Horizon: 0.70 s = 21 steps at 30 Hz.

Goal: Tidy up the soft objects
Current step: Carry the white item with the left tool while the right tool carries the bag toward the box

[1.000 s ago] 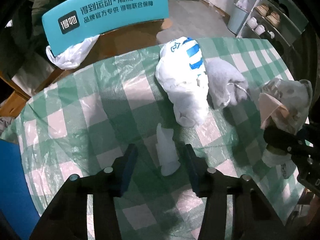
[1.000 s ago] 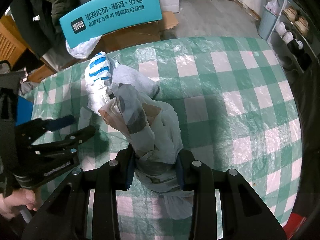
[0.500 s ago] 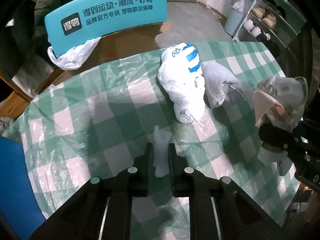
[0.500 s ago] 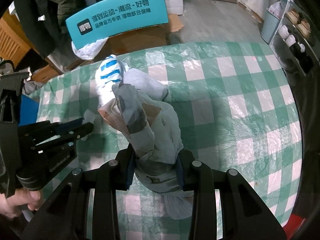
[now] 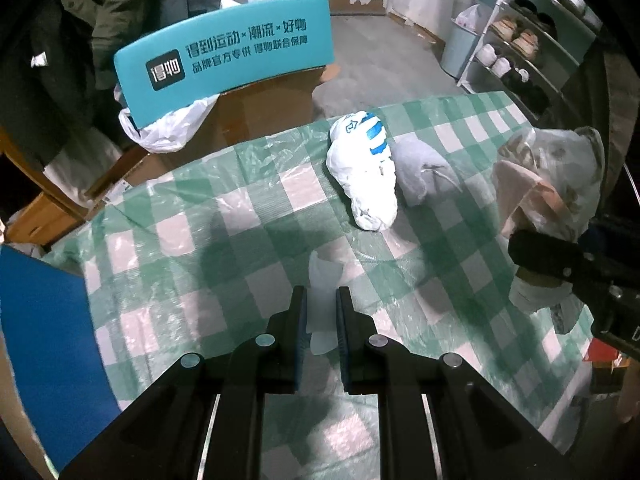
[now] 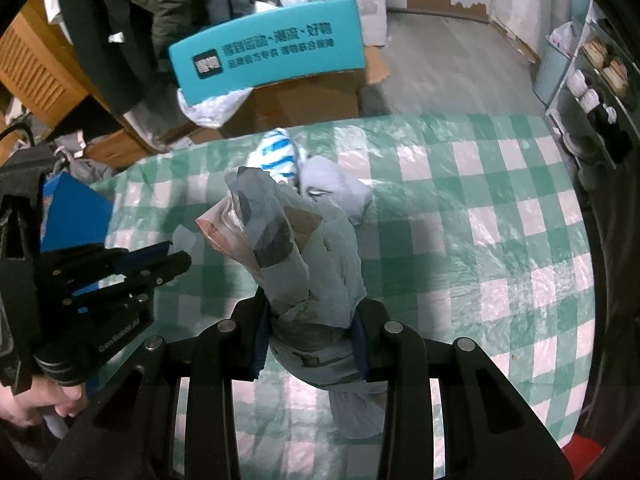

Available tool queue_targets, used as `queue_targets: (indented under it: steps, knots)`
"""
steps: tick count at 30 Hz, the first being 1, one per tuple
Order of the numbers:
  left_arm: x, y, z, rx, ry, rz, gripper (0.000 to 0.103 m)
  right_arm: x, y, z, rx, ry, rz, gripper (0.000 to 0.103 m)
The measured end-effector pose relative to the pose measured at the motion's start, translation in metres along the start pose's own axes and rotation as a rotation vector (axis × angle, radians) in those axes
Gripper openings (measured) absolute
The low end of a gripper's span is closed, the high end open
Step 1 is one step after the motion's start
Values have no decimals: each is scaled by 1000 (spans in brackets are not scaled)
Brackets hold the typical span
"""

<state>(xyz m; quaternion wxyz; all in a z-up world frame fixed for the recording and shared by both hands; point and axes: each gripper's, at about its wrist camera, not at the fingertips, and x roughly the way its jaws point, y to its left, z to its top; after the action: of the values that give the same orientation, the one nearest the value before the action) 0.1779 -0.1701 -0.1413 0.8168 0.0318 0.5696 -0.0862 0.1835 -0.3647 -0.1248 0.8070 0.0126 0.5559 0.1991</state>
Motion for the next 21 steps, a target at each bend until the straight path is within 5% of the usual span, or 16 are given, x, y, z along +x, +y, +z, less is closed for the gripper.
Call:
queue_targets:
  steps: [21]
  knots:
    - [-89,29,-45,-19,-71,-1,14,-60,59,-13,-90,-61,58,32]
